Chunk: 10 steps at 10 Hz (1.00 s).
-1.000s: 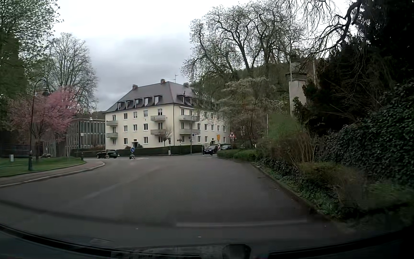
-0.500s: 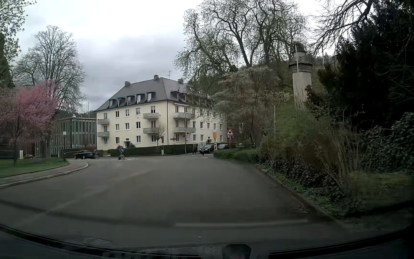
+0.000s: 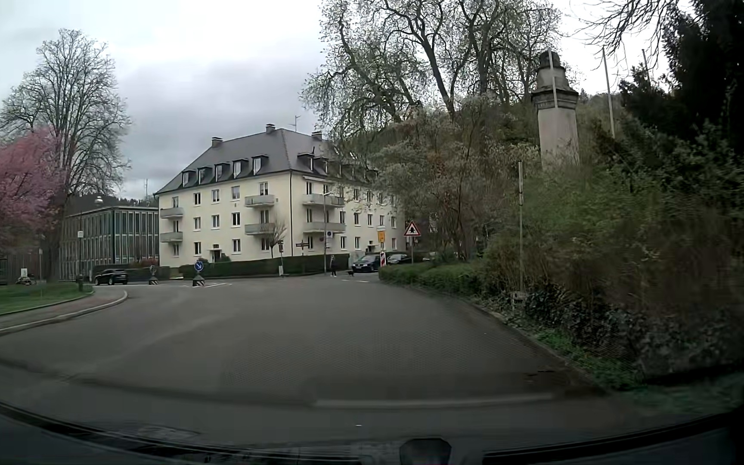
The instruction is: Follow the waypoints while adhering to traffic rules and regulations
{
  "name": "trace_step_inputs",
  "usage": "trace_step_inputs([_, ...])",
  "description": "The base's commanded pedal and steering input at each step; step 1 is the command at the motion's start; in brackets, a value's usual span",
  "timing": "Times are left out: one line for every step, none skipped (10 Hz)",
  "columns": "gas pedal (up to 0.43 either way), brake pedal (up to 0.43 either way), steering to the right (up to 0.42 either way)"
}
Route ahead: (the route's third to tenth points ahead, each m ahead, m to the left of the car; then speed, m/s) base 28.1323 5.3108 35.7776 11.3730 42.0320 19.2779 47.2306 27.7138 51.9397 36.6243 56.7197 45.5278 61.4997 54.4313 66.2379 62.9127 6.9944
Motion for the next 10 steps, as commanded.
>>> trace_step_inputs([0.110, 0.000, 0.005])
trace_step_inputs([0.110, 0.000, 0.004])
trace_step_inputs([0.110, 0.000, 0.004])
trace_step_inputs([0.098, 0.000, 0.003])
trace_step_inputs([0.087, 0.000, 0.001])
trace_step_inputs([0.087, 0.000, 0.001])
trace_step_inputs([0.087, 0.000, 0.000])
trace_step_inputs([0.087, 0.000, -0.003])
trace_step_inputs([0.087, 0.000, -0.007])
trace_step_inputs([0.087, 0.000, -0.010])
